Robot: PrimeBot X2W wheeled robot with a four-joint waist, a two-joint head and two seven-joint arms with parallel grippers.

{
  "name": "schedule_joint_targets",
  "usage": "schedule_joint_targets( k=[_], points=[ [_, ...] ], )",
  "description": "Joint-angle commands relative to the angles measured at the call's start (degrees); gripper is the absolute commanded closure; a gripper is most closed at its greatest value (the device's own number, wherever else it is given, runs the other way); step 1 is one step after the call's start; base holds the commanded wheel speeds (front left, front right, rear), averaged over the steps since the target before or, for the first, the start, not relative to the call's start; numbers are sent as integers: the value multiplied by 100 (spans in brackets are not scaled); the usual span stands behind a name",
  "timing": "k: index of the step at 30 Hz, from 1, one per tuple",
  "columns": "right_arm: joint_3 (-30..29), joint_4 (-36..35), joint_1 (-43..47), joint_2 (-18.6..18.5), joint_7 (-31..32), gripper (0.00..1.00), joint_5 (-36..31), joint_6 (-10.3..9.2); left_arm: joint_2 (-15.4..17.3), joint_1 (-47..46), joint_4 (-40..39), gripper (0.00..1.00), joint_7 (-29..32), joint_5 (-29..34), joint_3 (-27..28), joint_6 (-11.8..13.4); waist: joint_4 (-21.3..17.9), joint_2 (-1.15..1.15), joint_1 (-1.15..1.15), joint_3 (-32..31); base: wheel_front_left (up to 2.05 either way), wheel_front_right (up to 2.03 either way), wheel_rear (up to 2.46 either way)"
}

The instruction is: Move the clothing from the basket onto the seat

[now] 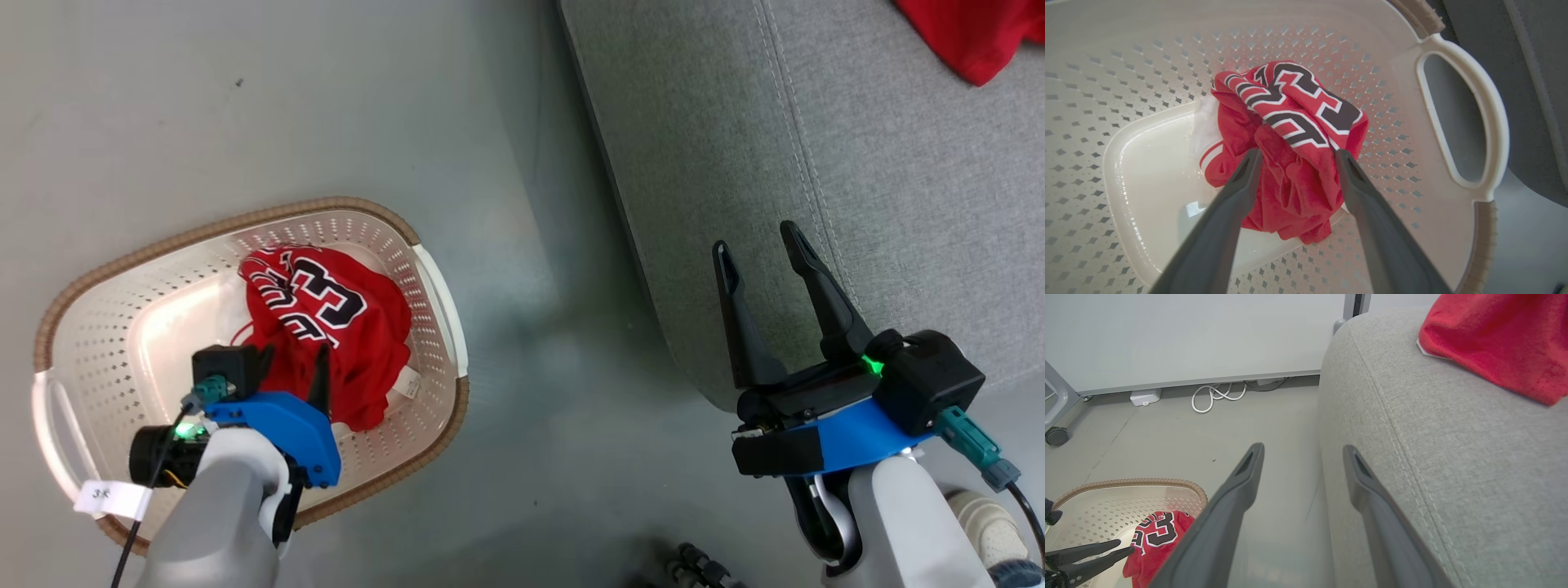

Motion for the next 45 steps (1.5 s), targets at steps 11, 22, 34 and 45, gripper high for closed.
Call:
schedule_joint_targets(
  k=[11,22,34,45],
  points=[
    [179,-135,-210,6,-49,0,233,3,76,-651,556,0,167,-233,105,-18,-319,0,-1,482,0,0,0],
    [270,-273,-249,6,-50,0,398,3,-184,-994,829,0,425,-837,396,-35,-447,0,-1,744,0,0,0],
    [305,-312,-266,5,-50,0,462,3,-226,-1284,699,0,111,-1564,776,-40,-454,0,-1,952,0,0,0],
    [287,-299,-227,5,-51,0,474,3,-295,-1349,649,100,165,-1602,382,-41,-405,0,-1,981,0,0,0]
  ],
)
